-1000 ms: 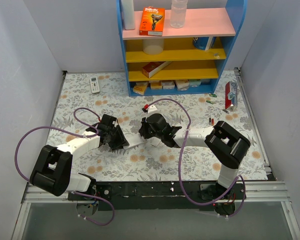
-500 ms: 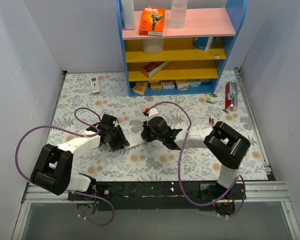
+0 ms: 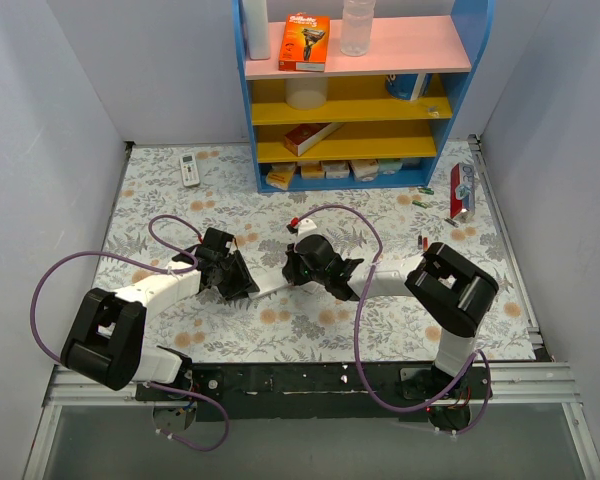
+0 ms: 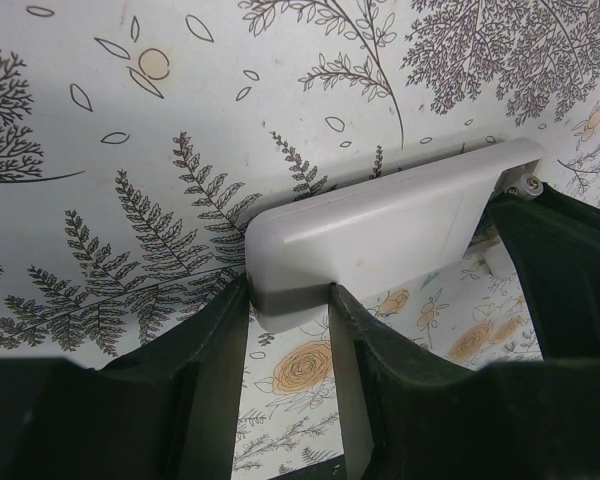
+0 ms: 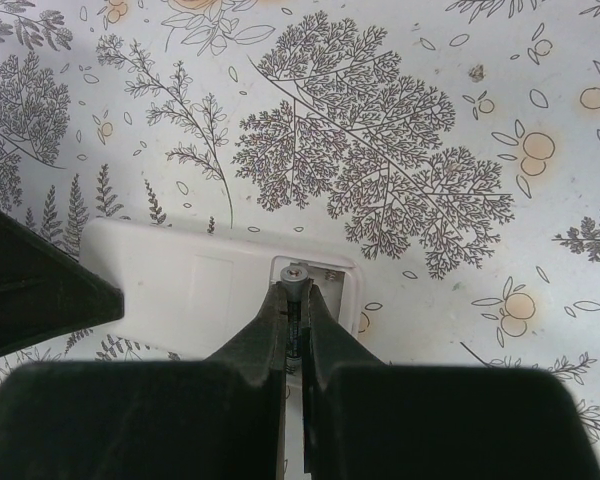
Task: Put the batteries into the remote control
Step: Load the battery into the remote control.
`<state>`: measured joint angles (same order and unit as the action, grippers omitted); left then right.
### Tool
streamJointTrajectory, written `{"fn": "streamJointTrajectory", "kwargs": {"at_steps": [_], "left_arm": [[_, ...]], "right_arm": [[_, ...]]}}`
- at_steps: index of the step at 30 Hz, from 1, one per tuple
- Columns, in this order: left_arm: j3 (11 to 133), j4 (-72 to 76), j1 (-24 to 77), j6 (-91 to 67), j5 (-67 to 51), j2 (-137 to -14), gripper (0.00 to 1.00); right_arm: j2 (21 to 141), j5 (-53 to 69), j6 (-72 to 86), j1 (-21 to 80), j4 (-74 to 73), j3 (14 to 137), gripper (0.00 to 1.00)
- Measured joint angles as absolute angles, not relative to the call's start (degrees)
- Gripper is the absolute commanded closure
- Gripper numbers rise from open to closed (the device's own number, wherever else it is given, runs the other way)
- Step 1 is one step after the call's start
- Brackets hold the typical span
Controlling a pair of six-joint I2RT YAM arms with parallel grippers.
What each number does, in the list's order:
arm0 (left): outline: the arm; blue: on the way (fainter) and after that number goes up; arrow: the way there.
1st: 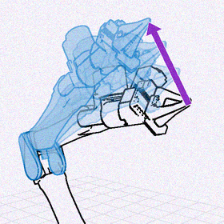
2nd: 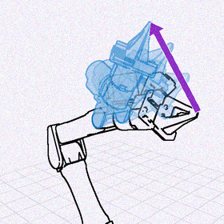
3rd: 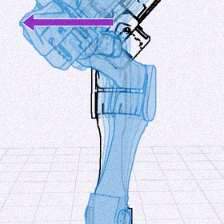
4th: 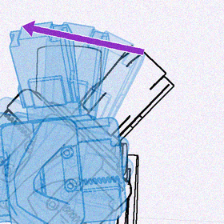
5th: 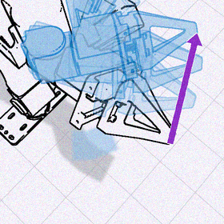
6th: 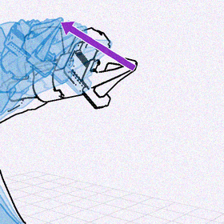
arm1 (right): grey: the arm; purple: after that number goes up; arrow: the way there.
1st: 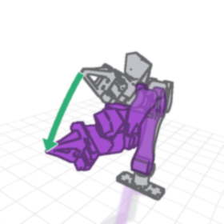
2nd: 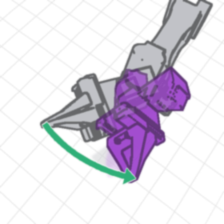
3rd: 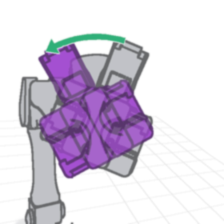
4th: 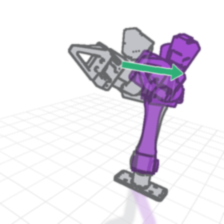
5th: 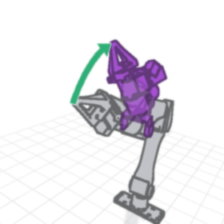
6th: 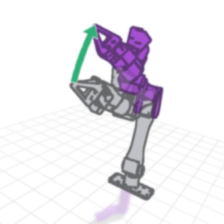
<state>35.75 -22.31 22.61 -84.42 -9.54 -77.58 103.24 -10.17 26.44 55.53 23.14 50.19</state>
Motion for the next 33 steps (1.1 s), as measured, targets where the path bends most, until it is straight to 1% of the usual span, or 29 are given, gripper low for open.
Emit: {"fn": "streamJointTrajectory", "kwargs": {"at_steps": [1,2,6,8,12,18,21,27,29,31,33], "left_arm": [[35.7,-22.3,22.6,-84.4,-9.5,-77.6,0.71],[35.7,-22.3,22.6,-84.4,-9.5,-77.6,0.71],[35.7,-22.3,22.6,-84.4,-9.6,-77.6,0.71],[35.7,-22.3,22.6,-84.4,-9.6,-77.6,0.71],[35.7,-22.3,22.6,-84.4,-9.7,-77.6,0.71],[35.7,-22.3,22.6,-84.4,-9.7,-77.6,0.71],[35.7,-22.4,22.6,-84.4,-9.8,-77.6,0.71],[35.7,-22.5,22.6,-84.4,-9.9,-77.6,0.71],[35.7,-22.5,22.6,-84.4,-9.9,-77.6,0.71],[35.7,-22.5,22.6,-84.4,-9.9,-77.6,0.71],[35.7,-22.4,22.6,-84.2,-10.0,-77.6,0.71]], "right_arm": [[103.2,-10.2,26.6,55.5,23.1,50.2,0.99],[103.2,-10.2,26.7,55.5,23.1,50.2,0.96],[103.2,-10.3,26.8,55.5,23.1,50.2,0.91],[103.3,-10.3,26.9,55.5,23.0,50.2,0.84],[103.6,-10.3,27.1,55.5,22.9,50.4,0.77],[103.8,-10.4,27.3,55.6,22.2,50.9,0.72],[103.8,-10.6,27.2,55.6,21.1,51.3,0.66],[103.8,-11.0,27.2,55.6,19.4,52.3,0.62],[103.8,-11.0,27.1,55.6,19.2,52.4,0.58],[103.8,-11.1,27.0,55.7,19.0,52.5,0.57],[103.8,-10.9,26.8,55.8,18.5,53.1,0.51]]}}
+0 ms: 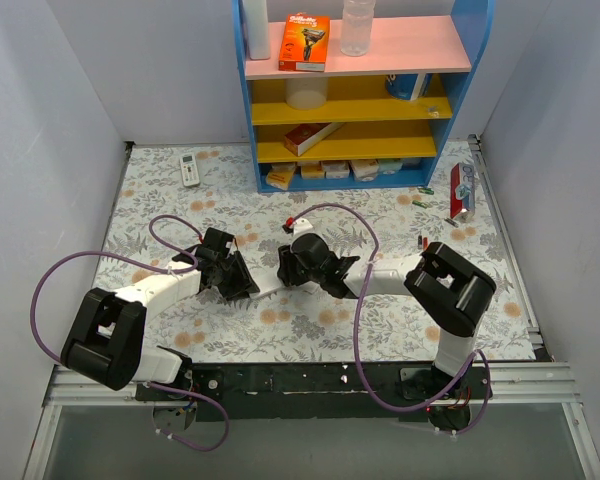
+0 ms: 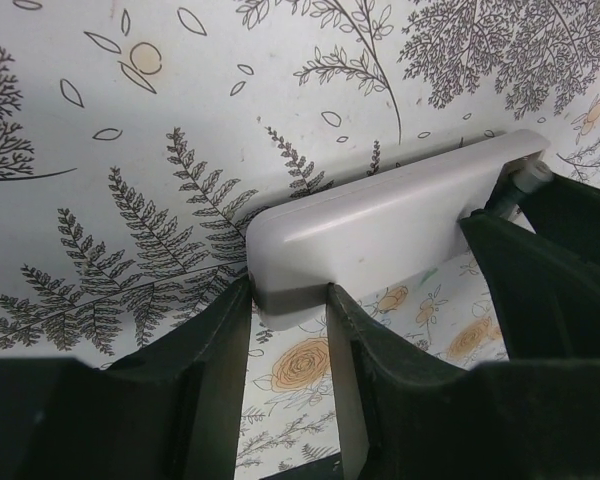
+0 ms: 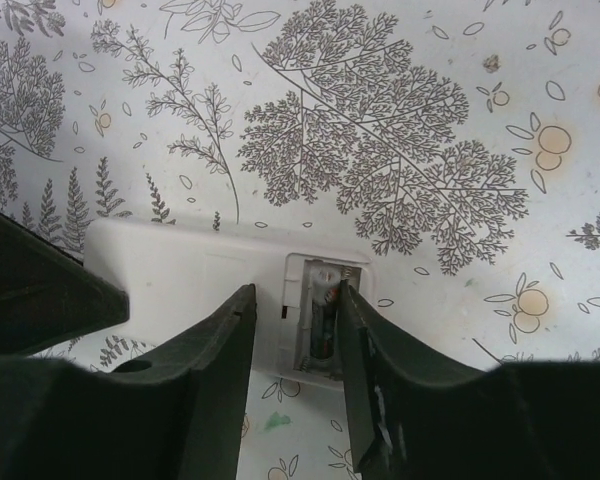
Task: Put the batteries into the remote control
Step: Load the battery into the remote control.
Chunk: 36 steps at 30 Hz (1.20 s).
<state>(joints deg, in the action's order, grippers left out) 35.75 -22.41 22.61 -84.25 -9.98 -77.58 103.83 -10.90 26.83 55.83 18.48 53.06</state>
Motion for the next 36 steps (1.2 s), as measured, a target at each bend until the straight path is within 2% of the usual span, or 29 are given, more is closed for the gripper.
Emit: {"fn": "streamJointTrajectory", "kwargs": {"at_steps": [7,10,14,20,26,29,32,36], "left_arm": [[35.7,-22.2,22.6,-83.9,-10.2,-77.8,0.71],[35.9,-22.2,22.6,-83.8,-10.2,-78.0,0.71],[36.1,-22.3,22.6,-83.7,-10.3,-78.2,0.71],[36.2,-22.3,22.6,-83.2,-10.3,-78.3,0.71],[36.6,-22.4,22.6,-82.1,-10.5,-78.8,0.71],[37.1,-22.5,22.6,-81.5,-10.7,-79.3,0.71],[37.5,-22.5,22.6,-81.0,-10.9,-79.9,0.71],[38.4,-22.7,22.6,-80.2,-11.2,-80.8,0.71]], "right_arm": [[102.7,-10.6,25.9,56.7,16.3,53.2,0.41],[100.6,-11.1,24.7,56.6,14.8,53.2,0.41],[98.1,-11.9,23.1,56.5,13.2,53.2,0.46],[96.8,-11.8,15.1,56.1,8.8,56.7,0.46],[96.6,-1.5,-2.8,53.3,3.6,61.4,0.44],[96.4,3.9,-11.0,51.4,-0.5,63.1,0.47],[96.6,7.8,-17.1,49.6,-5.5,65.7,0.49],[97.6,13.4,-21.8,47.2,-9.6,69.4,0.46]]}}
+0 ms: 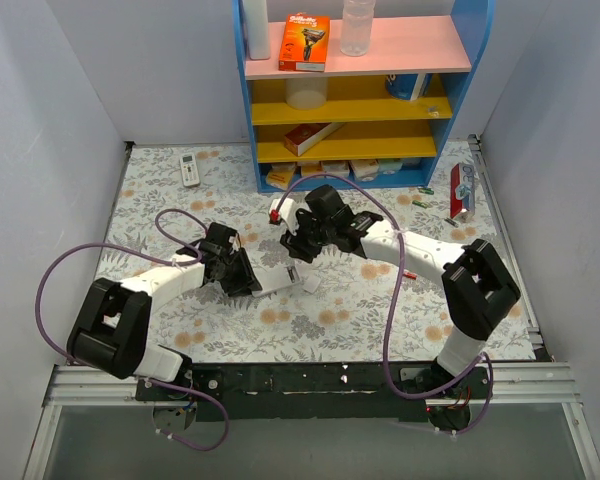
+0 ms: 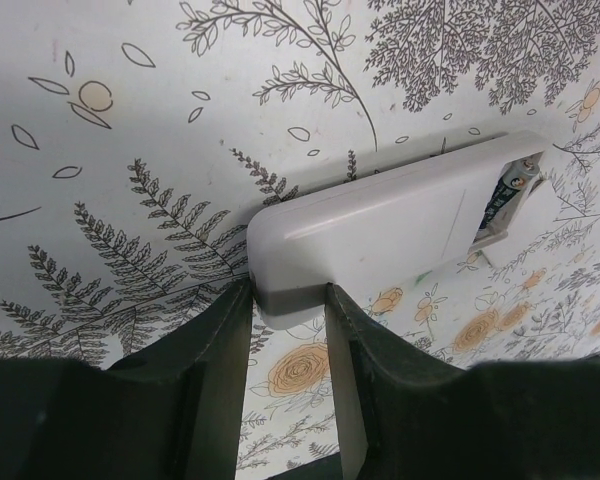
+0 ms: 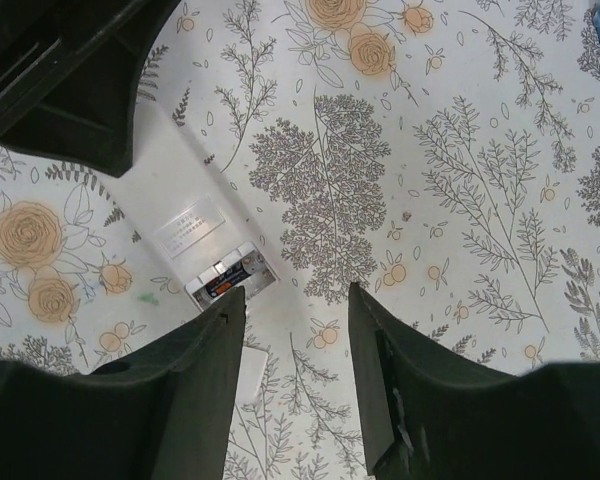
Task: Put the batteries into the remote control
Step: Load the battery into the remote control.
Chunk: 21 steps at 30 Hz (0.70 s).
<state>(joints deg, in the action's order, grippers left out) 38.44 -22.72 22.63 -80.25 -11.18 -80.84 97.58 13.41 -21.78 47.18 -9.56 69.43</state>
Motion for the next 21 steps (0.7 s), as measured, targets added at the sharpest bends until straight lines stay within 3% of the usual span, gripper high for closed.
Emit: {"fn": "streamJointTrajectory", "kwargs": {"at_steps": [13,21], "left_arm": [[41.8,-24.4,22.6,-77.3,-11.4,-84.0,0.71],[42.9,-25.3,22.6,-76.5,-11.4,-84.9,0.71]], "right_arm": [[104.4,19.8,-32.7,46.2,-18.2,73.4,0.49],[108.0,22.4,-34.6,46.1,-19.4,74.7,0.62]]}}
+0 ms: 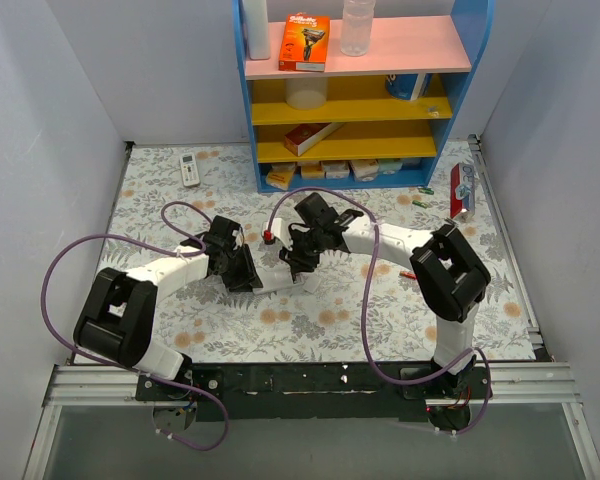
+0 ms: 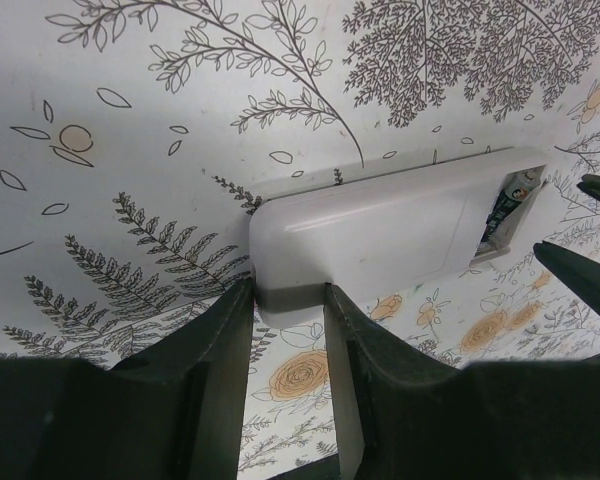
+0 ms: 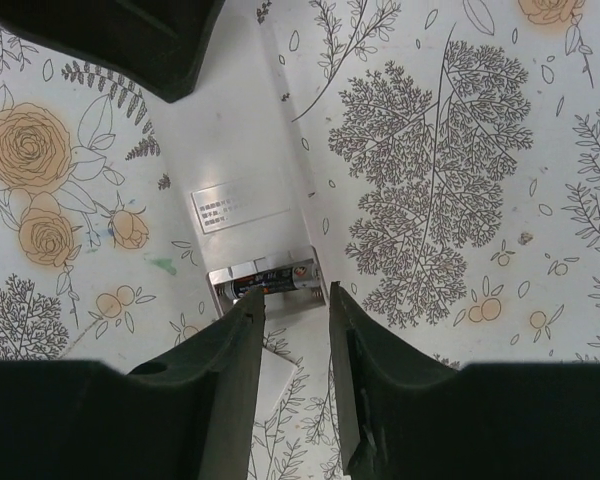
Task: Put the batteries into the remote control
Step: Load the battery into the remote control.
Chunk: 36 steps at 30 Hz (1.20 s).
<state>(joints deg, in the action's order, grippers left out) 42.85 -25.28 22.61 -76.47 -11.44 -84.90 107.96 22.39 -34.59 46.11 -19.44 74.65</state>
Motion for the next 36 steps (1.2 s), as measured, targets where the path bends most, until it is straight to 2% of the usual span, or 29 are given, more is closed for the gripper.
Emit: {"fn": "streamJointTrajectory", "kwargs": {"at_steps": [8,17,36], "left_arm": [[43.3,-25.5,22.6,-76.2,-11.5,-85.3,0.71],[43.7,-25.8,22.6,-76.1,-11.6,-85.7,0.71],[43.7,-25.7,22.6,-76.1,-11.6,-85.7,0.71]], "right_arm": [[110.3,24.9,-34.9,45.6,-19.7,76.4,0.68],[111.0,26.2,-35.0,44.8,-20.1,76.7,0.79],[111.0,26.0,-34.1,44.6,-18.3,75.3,0.79]]}}
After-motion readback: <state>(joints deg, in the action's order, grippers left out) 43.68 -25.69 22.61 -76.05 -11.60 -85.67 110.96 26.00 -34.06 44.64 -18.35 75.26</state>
